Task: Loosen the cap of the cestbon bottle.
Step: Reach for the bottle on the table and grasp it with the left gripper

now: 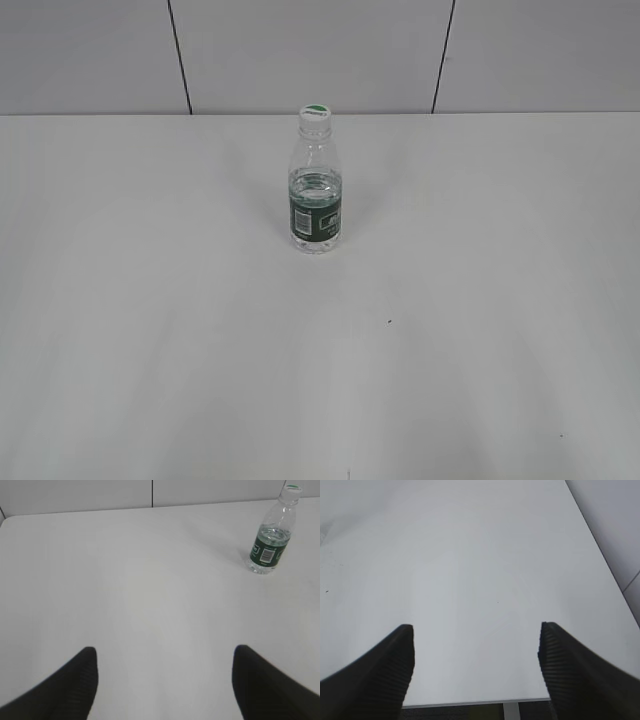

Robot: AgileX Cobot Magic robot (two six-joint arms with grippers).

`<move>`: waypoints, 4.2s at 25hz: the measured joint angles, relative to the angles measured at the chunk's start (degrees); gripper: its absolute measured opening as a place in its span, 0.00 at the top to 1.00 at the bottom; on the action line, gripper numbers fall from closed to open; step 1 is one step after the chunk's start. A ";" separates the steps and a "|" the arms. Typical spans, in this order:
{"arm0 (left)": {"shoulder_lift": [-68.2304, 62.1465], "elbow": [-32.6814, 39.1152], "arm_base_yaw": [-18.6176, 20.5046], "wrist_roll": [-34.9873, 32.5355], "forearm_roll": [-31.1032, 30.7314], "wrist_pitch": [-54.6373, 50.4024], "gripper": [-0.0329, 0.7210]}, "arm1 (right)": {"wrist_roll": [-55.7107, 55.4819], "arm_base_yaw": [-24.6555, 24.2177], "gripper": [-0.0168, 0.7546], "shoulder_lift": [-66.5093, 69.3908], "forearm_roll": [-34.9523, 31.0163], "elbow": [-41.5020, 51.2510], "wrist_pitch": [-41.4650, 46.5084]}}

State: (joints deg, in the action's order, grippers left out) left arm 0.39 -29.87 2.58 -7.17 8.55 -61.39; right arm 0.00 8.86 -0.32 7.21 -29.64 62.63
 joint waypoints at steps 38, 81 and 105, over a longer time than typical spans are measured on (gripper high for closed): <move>-19.40 -8.07 0.00 -24.41 19.56 37.49 0.29 | 0.00 0.00 0.21 0.00 0.00 0.00 0.00; -93.39 -3.89 -23.47 9.07 -22.14 103.84 0.29 | 0.00 0.00 0.21 0.00 -0.01 0.00 -0.05; -121.26 -8.54 -23.42 11.20 -39.32 130.29 0.29 | 0.00 0.00 0.21 0.00 -0.01 0.00 -0.05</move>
State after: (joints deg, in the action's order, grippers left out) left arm -120.87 -38.41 -20.84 4.03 -30.76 68.89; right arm 0.00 8.86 -0.32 7.20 -29.64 62.59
